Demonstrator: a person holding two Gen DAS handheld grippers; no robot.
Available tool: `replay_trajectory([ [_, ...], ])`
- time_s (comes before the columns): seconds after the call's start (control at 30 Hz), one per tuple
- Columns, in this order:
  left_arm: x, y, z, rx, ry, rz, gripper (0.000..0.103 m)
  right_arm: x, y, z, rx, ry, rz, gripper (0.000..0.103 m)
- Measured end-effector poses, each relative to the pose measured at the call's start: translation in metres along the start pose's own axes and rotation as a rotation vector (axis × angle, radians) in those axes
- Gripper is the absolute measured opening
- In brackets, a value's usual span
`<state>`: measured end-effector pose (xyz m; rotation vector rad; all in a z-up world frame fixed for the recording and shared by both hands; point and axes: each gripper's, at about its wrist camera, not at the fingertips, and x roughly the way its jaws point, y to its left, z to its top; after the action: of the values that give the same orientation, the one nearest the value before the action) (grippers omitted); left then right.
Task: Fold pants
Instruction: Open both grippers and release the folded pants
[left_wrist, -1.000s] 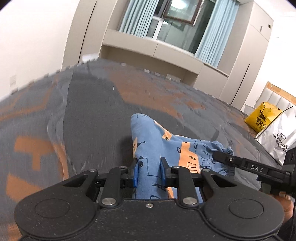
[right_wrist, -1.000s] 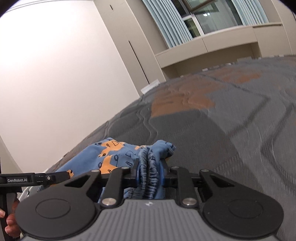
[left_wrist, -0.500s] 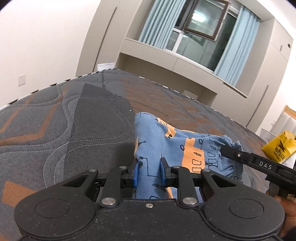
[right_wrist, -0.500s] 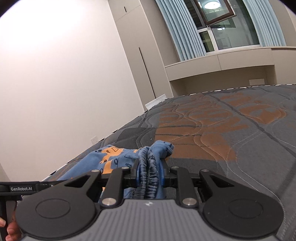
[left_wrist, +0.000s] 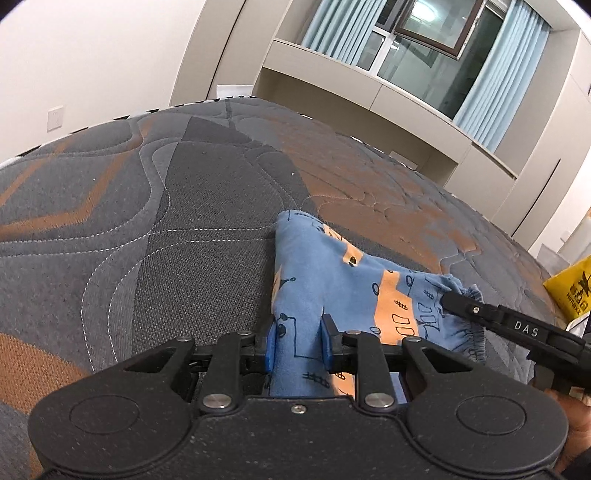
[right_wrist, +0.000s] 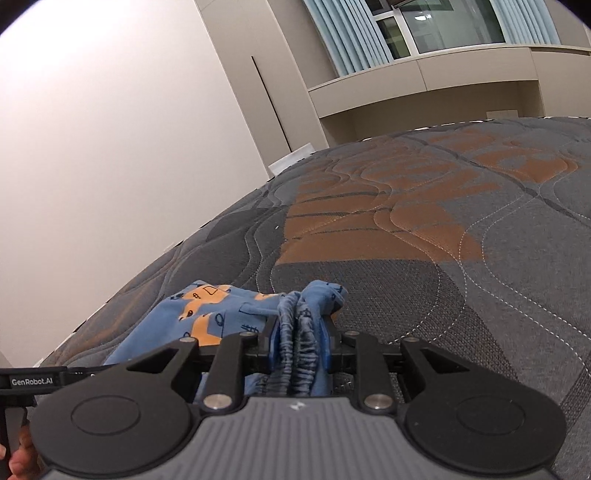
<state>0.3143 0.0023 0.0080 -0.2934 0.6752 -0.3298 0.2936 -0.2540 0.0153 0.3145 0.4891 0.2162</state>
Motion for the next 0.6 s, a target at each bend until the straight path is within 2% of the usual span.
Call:
replay_trajectory([
  [0.1,-0.001,-0.001,0.001,-0.003,0.005,0.008,0.03,-0.003,0.002,0.0,-0.001,-0.005,-0.016,0.036],
  [0.17,-0.001,-0.001,0.002,0.001,0.01,0.012,0.038,-0.004,0.001,0.002,0.003,-0.014,-0.025,0.044],
  [0.23,-0.004,-0.003,0.002,0.005,0.015,0.024,0.05,-0.007,0.001,0.006,0.009,-0.025,-0.028,0.07],
  [0.33,-0.014,-0.003,-0.001,0.003,0.016,0.032,0.056,-0.023,0.005,0.006,-0.003,-0.055,-0.061,0.094],
  [0.37,-0.019,-0.004,-0.003,0.0,0.013,0.032,0.059,-0.03,0.006,0.006,-0.009,-0.066,-0.073,0.095],
  [0.43,-0.034,-0.006,-0.004,0.003,-0.002,0.041,0.072,-0.046,0.011,0.005,-0.023,-0.088,-0.095,0.102],
  [0.53,-0.059,-0.015,-0.009,0.034,-0.043,0.073,0.099,-0.073,0.02,0.0,-0.045,-0.121,-0.117,0.103],
  [0.6,-0.078,-0.021,-0.014,0.067,-0.065,0.089,0.102,-0.092,0.028,-0.006,-0.066,-0.137,-0.125,0.103],
])
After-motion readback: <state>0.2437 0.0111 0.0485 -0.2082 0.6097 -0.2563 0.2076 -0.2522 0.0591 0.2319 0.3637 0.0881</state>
